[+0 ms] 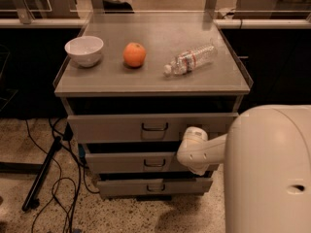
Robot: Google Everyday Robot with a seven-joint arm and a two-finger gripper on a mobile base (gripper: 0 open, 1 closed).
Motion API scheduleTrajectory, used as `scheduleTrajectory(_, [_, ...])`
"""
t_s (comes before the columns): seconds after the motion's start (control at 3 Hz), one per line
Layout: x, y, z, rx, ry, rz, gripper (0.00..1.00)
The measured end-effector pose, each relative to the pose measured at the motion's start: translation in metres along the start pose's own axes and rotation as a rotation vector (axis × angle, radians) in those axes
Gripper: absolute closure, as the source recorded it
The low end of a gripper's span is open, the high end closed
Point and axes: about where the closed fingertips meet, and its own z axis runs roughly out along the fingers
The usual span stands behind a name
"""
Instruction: Close middle drawer
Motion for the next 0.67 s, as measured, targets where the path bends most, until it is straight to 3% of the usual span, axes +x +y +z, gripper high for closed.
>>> scheduleTrajectory(0.33, [0.0661, 0.0249, -0.0150, -0.073, 0.058, -0.010, 0.97])
scheduleTrajectory(0.67, [0.0662, 0.0252, -0.0148, -0.074, 0.058, -0.011, 0.74])
